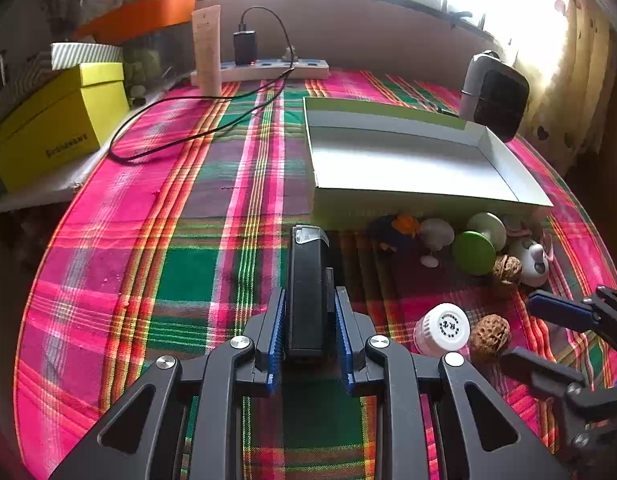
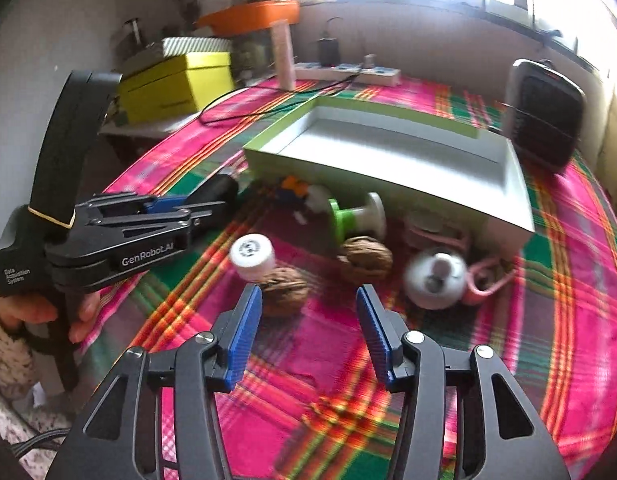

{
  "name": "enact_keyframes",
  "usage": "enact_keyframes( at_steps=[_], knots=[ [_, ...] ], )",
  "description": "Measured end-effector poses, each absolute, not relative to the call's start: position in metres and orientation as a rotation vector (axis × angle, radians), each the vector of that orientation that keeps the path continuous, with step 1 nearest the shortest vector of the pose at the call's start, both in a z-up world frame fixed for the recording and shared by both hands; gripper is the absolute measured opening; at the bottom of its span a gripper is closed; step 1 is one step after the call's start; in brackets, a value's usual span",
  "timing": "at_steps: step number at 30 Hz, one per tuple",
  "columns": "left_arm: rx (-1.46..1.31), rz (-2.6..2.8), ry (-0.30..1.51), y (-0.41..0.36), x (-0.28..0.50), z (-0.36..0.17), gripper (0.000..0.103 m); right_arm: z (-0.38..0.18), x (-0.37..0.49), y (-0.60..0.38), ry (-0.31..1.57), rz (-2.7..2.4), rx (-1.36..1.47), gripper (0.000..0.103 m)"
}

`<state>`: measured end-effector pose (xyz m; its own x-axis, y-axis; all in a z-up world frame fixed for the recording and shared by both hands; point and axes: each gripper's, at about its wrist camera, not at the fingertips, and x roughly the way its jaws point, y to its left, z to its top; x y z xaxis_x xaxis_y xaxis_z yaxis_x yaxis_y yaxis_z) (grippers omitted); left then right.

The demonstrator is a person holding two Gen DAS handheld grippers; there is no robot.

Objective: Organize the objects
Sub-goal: 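Move the left tool to the black rectangular object and close on it, then close the right tool on a walnut while the left tool holds the black object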

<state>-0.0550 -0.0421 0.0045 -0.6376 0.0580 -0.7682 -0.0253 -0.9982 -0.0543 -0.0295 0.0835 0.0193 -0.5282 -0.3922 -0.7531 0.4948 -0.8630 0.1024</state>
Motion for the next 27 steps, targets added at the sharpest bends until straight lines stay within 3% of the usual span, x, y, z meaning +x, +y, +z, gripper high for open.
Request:
enact_keyframes(
  at_steps=[9, 19, 27],
  knots=[
    [-1.313, 2.797, -0.063, -0.042, -0.054, 0.004, 0.022, 0.013, -0.039, 0.072, 0.202, -2.305, 1.166, 0.050],
    [-1.307, 2.791, -0.066, -0.043, -0.059, 0.005, 0.023, 0.011, -0.041, 0.070, 0.221, -2.318, 1.176, 0.032],
    [-1.303, 2.798, -0.071, -0.045, -0.064, 0.006, 0.023, 0.011, -0.042, 0.069, 0.222, -2.324, 1.174, 0.032]
  ],
)
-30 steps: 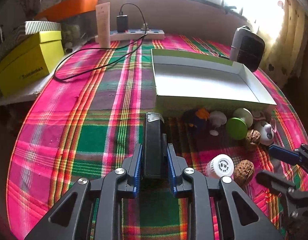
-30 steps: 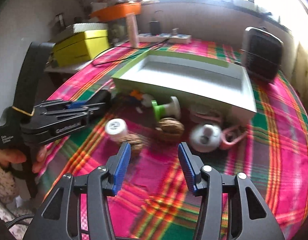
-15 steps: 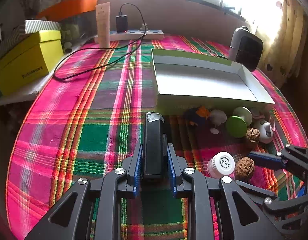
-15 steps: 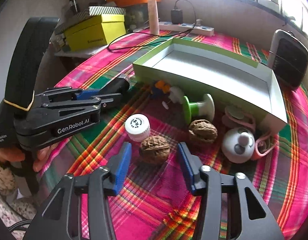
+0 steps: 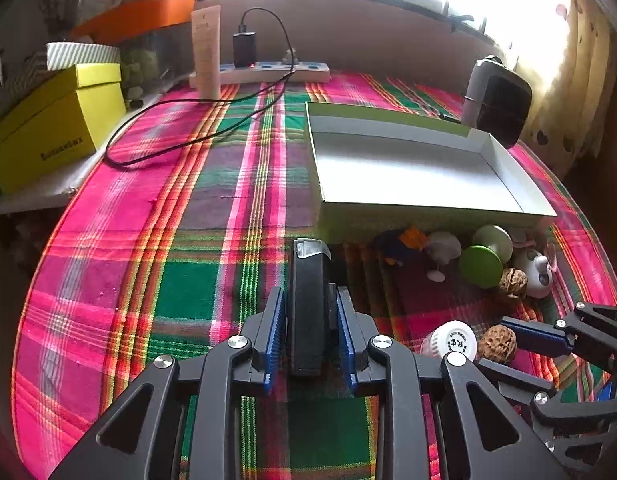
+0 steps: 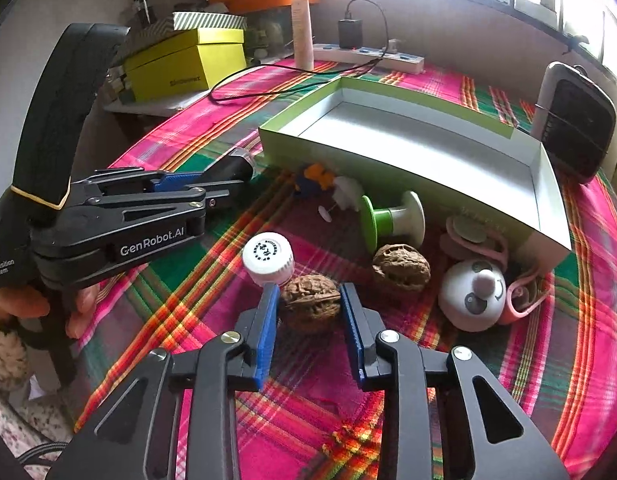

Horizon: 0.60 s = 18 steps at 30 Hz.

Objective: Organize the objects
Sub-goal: 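Close the right tool on a walnut while the left tool holds the black object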

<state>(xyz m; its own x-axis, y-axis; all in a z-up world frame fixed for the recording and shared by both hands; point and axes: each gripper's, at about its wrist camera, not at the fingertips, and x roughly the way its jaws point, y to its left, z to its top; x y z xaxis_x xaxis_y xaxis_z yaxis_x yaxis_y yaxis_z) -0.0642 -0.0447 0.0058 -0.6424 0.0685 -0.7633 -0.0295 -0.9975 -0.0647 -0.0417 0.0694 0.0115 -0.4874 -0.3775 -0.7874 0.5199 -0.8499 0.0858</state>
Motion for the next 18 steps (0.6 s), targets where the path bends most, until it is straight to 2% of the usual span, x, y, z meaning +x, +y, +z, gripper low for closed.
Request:
enact_keyframes(
  at_steps=[18],
  knots=[
    [-1.301, 2.793, -0.054, -0.0434, -0.0611, 0.0093, 0.021, 0.0158, -0.0406, 0.0721, 0.196, -2.341, 1.161, 0.032]
  ],
)
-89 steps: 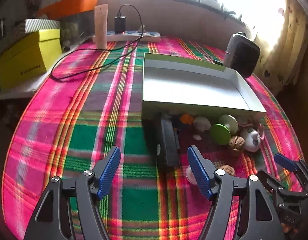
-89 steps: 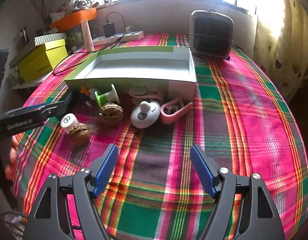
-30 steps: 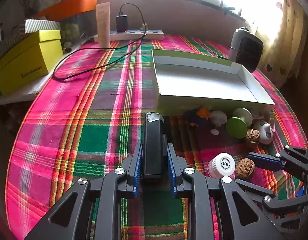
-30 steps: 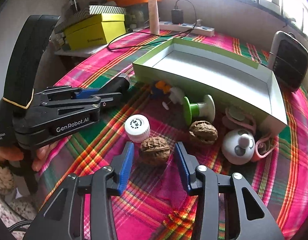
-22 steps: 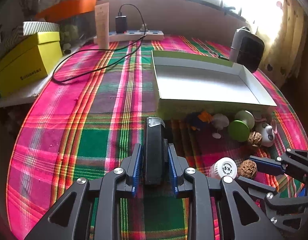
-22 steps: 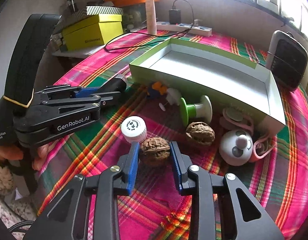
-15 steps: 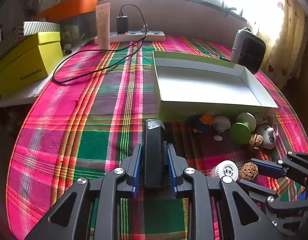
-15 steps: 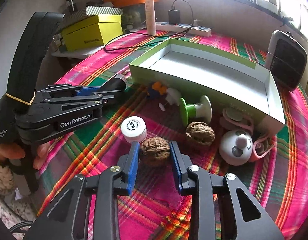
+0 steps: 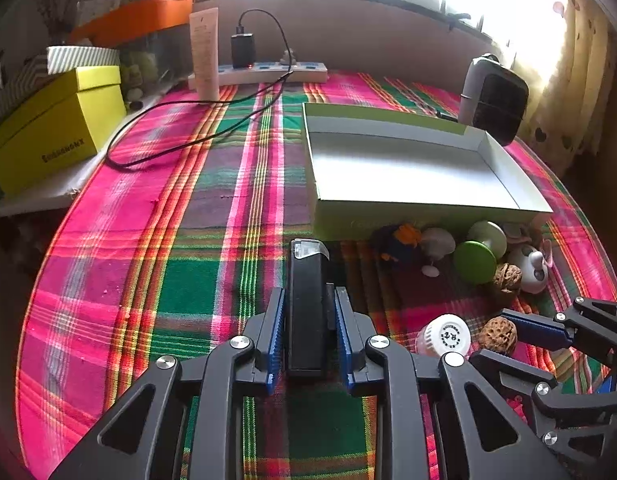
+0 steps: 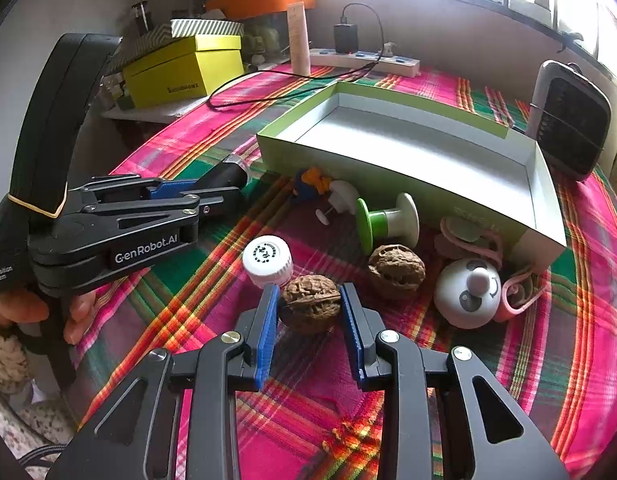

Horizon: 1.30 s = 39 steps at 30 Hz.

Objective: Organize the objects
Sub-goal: 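Close the right tool on a walnut while the left tool holds the black object, then carry the walnut in the right tool and black object in the left tool over the tray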

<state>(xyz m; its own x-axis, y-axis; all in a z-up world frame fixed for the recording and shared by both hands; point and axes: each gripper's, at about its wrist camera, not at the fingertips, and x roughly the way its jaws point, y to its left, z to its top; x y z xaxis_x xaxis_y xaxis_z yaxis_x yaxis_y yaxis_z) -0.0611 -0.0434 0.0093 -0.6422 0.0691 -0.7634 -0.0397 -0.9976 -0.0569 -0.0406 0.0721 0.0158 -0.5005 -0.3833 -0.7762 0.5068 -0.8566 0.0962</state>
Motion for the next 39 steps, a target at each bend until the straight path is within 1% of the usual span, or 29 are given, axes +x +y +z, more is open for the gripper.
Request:
enact_keyframes(
  at_steps=[11, 19, 29, 39],
  knots=[
    [-1.241, 2.797, -0.043, -0.042, -0.057, 0.029, 0.021, 0.033, -0.042, 0.082, 0.150, -2.370, 1.112, 0.032],
    [-1.201, 2.765, -0.047, -0.035, -0.069, 0.045, 0.021, 0.053, -0.054, 0.090, 0.133, -2.422, 1.063, 0.032],
    [-1.167, 2.744, -0.048, -0.025, -0.101, 0.056, 0.021, 0.068, -0.096, 0.101, 0.091, -2.509, 1.078, 0.032],
    [-1.231, 2.710, -0.037, -0.016, -0.142, 0.044, 0.021, 0.055, -0.148, 0.105, 0.089, -2.550, 1.147, 0.032]
  ],
)
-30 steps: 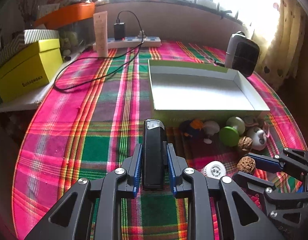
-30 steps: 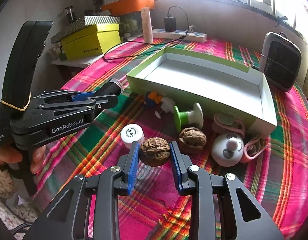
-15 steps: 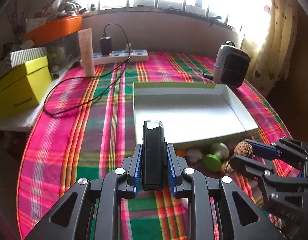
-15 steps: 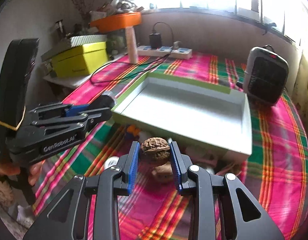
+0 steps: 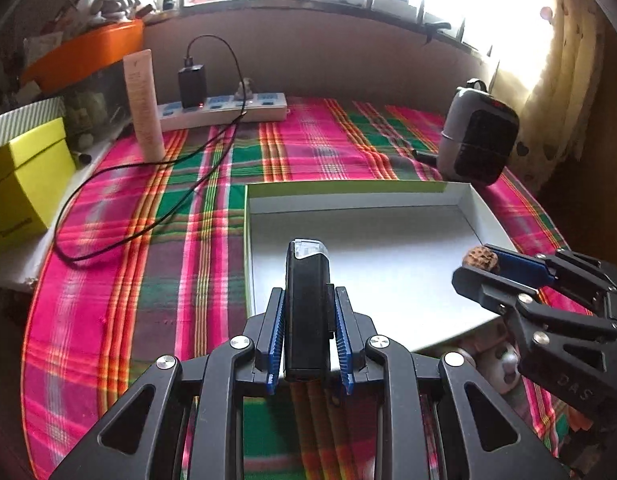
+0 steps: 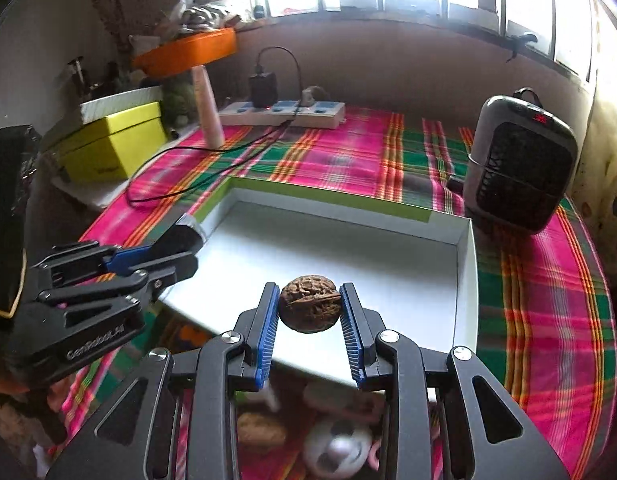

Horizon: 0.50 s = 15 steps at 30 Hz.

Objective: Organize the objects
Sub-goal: 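Carry the walnut in the right tool and black object in the left tool over the tray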

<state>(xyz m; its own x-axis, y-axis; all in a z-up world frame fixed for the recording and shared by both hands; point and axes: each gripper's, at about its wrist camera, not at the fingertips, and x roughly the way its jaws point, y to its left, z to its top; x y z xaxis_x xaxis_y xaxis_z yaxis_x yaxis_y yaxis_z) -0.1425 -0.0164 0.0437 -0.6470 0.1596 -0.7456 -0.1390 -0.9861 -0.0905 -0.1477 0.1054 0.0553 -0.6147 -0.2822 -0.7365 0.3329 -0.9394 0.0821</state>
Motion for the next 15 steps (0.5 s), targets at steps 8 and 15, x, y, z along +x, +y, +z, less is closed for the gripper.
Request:
enact_keyframes(
  at_steps=[8, 15],
  knots=[
    [-1.259, 2.705, -0.030, -0.009, -0.175, 0.035, 0.021, 0.043, -0.187, 0.104, 0.095, -2.553, 1.209, 0.032],
    [-1.278, 2.696, -0.011, -0.004, -0.196, 0.026, 0.021, 0.034, -0.209, 0.101, 0.107, -2.548, 1.243, 0.032]
  ],
)
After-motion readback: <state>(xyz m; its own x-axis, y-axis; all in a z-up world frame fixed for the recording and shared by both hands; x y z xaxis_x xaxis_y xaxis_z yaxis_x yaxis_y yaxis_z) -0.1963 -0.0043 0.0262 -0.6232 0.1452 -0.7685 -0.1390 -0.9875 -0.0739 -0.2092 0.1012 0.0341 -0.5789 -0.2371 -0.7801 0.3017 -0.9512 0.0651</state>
